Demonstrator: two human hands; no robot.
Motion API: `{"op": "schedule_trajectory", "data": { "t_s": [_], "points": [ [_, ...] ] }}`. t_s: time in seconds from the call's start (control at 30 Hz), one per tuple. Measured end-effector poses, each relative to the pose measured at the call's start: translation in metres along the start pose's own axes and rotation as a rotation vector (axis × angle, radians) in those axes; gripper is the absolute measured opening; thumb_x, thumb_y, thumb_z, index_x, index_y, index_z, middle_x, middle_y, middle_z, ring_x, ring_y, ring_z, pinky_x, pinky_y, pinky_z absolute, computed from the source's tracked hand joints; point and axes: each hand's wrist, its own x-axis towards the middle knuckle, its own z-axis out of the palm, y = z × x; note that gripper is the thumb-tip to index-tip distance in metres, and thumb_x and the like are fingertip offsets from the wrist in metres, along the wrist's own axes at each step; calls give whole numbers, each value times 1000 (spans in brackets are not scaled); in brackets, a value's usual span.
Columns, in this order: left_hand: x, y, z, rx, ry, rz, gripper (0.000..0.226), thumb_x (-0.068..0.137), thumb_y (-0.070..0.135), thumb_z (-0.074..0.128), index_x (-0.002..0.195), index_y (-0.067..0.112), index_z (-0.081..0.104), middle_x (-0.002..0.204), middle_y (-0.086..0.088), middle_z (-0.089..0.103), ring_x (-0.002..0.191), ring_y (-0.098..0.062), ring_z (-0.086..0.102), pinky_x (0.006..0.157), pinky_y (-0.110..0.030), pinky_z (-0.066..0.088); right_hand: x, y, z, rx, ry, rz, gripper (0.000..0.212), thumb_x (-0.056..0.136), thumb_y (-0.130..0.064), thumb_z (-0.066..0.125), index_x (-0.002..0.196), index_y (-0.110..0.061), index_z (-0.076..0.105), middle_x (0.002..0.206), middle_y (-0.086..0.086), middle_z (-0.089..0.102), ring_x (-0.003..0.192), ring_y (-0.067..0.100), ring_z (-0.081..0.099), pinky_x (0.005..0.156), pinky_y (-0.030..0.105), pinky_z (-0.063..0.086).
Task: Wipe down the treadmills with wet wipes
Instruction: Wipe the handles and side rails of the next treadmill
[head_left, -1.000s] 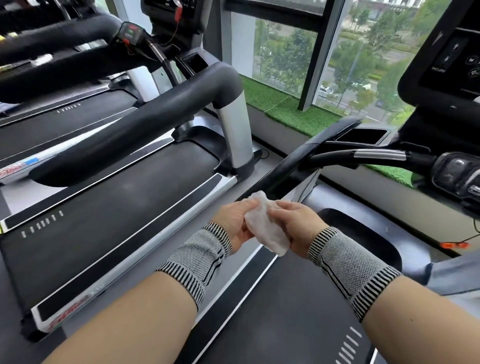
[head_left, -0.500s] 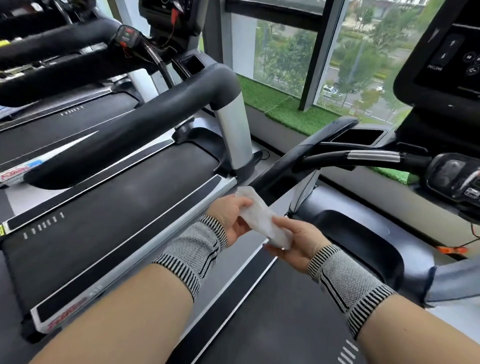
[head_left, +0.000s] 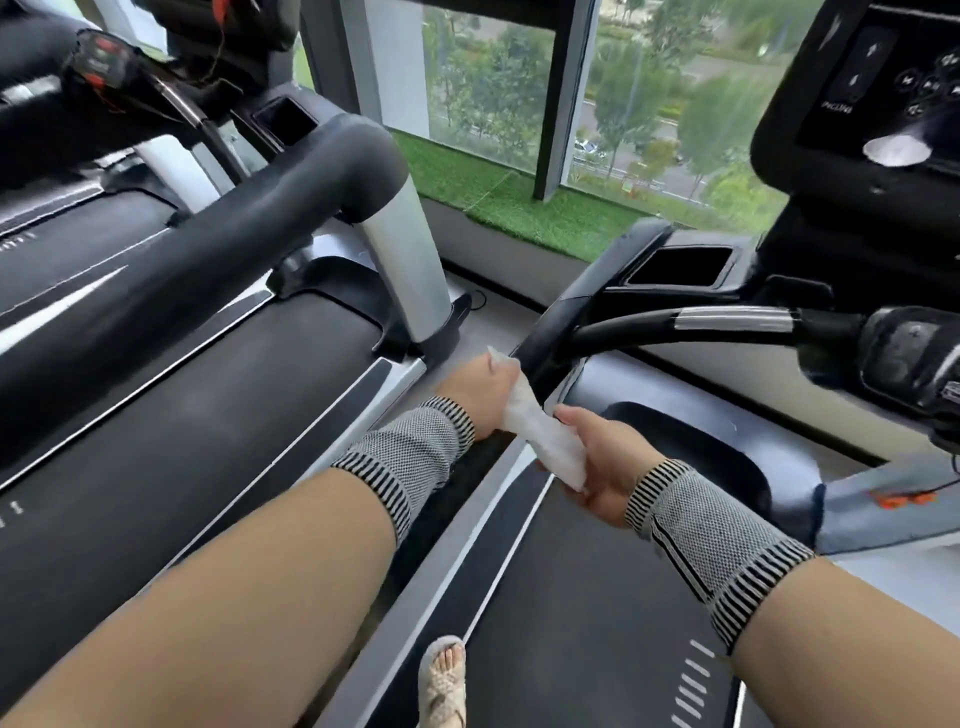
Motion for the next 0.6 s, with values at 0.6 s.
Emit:
{"op": "schedule_trajectory", "data": {
  "t_s": [0.6],
  "points": [
    [220, 16, 31, 288, 16, 251, 38, 101, 42, 31, 93, 15, 57, 105, -10, 65, 102, -30, 58, 76, -29, 36, 125, -145, -20, -1636, 863, -549, 16, 93, -8, 39, 108, -13, 45, 102, 17, 65, 95, 39, 61, 69, 36, 39]
  ]
}}
